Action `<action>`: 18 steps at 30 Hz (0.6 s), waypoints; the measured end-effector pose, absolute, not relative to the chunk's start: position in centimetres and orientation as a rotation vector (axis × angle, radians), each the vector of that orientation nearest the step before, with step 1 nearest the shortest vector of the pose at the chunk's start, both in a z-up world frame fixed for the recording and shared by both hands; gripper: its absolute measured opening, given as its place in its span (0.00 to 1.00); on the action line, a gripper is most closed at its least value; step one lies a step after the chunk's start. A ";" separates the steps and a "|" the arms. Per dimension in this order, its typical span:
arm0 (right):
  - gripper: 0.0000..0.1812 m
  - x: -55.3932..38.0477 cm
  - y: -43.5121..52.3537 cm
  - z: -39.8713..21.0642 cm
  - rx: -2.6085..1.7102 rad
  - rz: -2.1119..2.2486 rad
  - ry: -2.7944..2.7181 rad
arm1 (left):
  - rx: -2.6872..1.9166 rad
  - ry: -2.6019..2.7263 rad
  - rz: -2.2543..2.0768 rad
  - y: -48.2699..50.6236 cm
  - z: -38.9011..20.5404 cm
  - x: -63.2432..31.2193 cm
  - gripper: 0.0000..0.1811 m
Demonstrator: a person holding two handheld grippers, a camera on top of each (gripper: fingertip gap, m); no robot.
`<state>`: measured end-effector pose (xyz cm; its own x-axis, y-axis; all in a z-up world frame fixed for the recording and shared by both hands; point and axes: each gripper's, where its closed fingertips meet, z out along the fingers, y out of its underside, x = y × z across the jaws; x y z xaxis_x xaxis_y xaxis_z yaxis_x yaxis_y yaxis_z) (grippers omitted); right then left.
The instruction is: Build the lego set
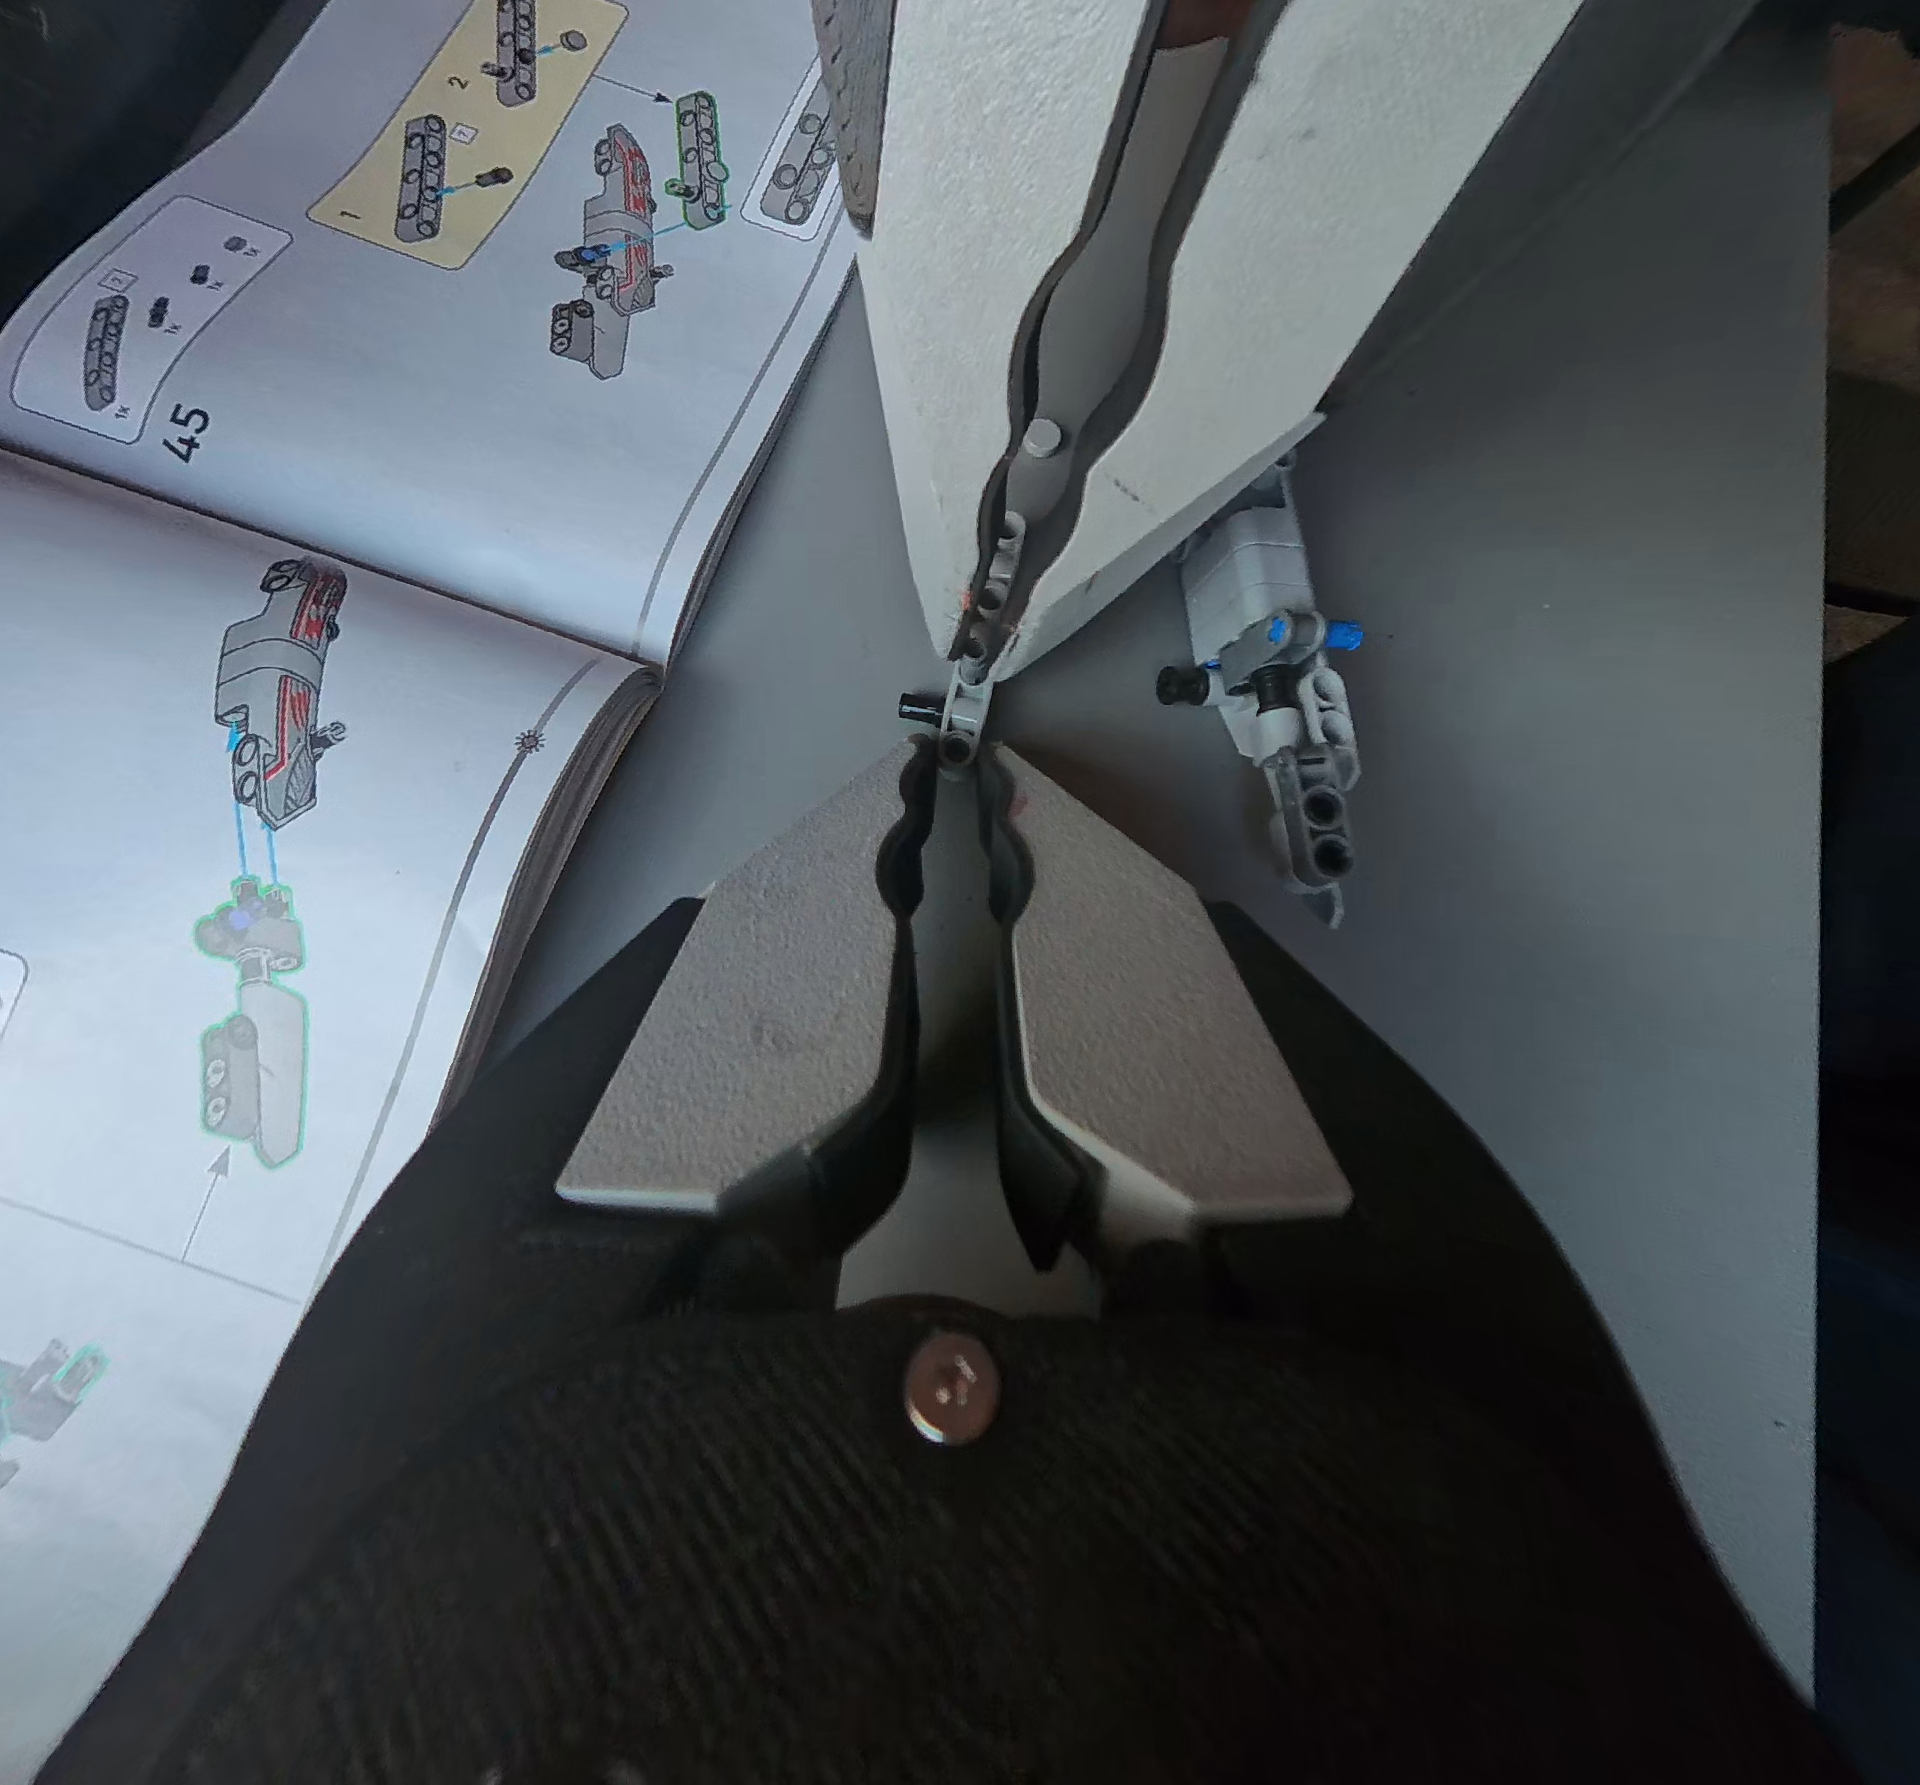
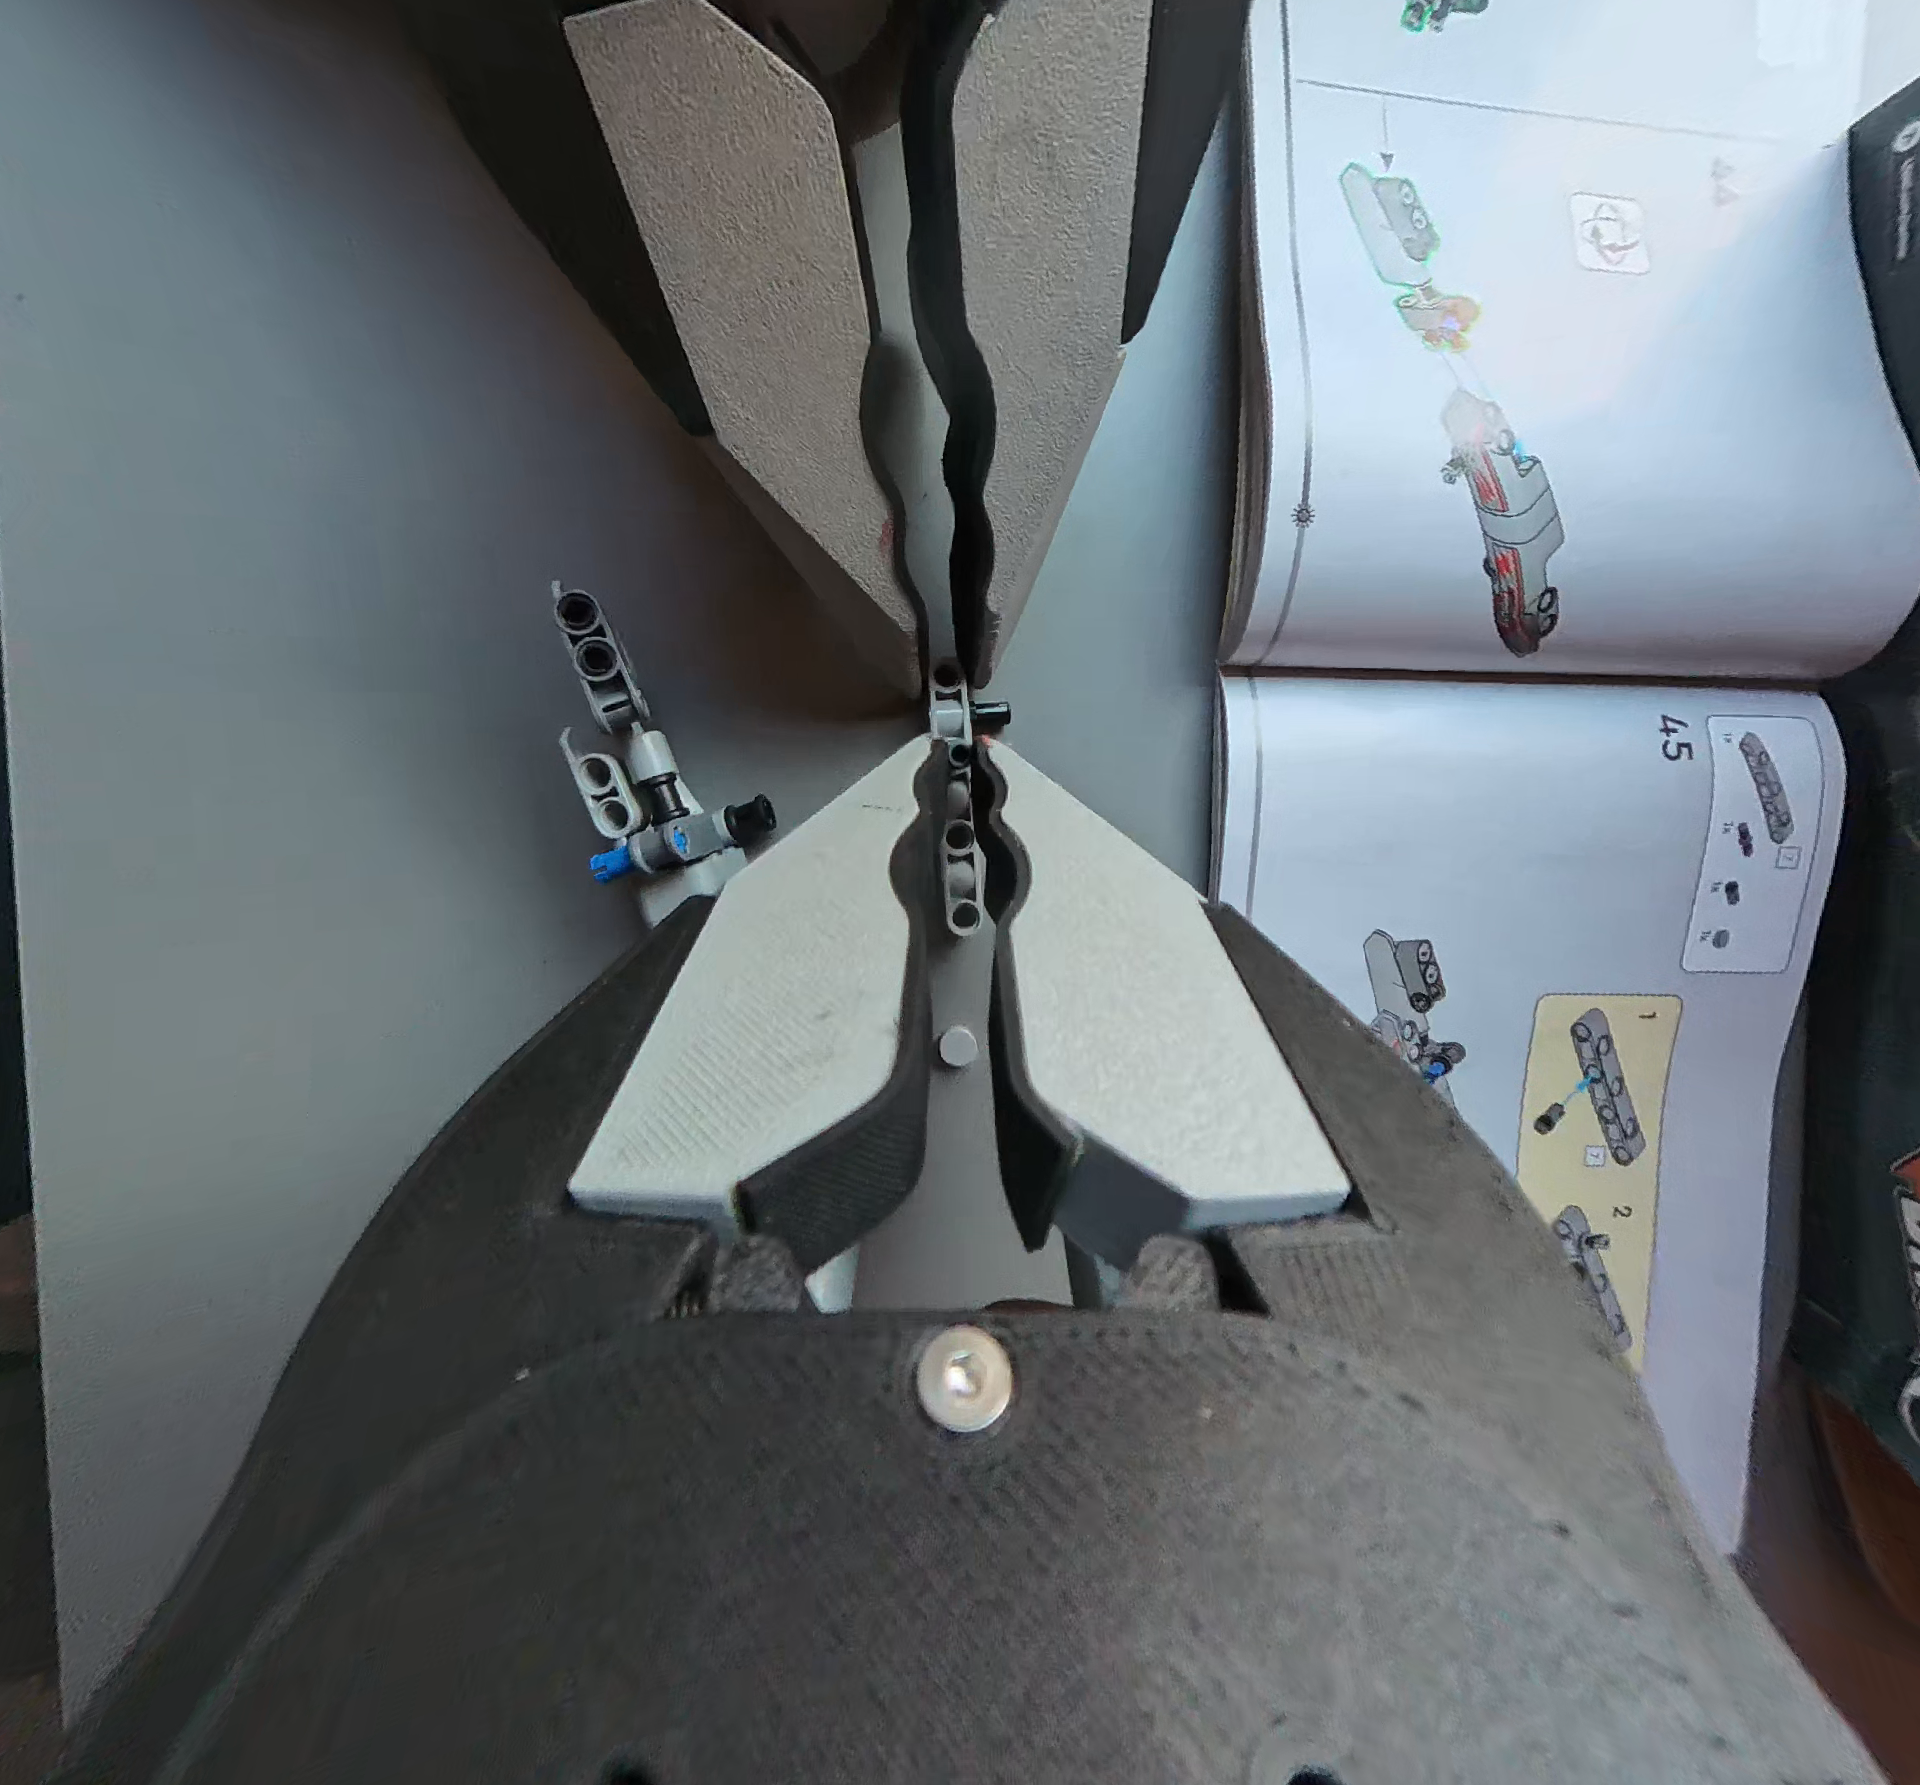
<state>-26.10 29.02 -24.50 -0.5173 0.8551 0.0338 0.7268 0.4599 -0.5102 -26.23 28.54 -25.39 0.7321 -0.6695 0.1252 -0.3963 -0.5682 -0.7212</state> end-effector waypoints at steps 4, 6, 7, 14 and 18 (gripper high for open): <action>0.01 -25.8 29.1 -24.6 -1.326 0.551 -2.487 | -2.238 0.804 -0.504 28.5 -25.4 -26.2 0.02; 0.01 -25.7 29.2 -24.7 -1.323 0.525 -2.504 | -2.238 0.804 -0.501 28.5 -25.4 -26.2 0.02; 0.01 -25.8 29.2 -24.7 -1.321 0.519 -2.507 | -2.239 0.800 -0.498 28.6 -25.4 -26.3 0.02; 0.01 -25.9 29.2 -24.7 -1.298 0.462 -2.551 | -2.244 0.789 -0.511 28.6 -25.4 -26.4 0.02; 0.01 -26.0 29.2 -24.7 -1.304 0.469 -2.551 | -2.245 0.785 -0.504 28.6 -25.4 -26.5 0.02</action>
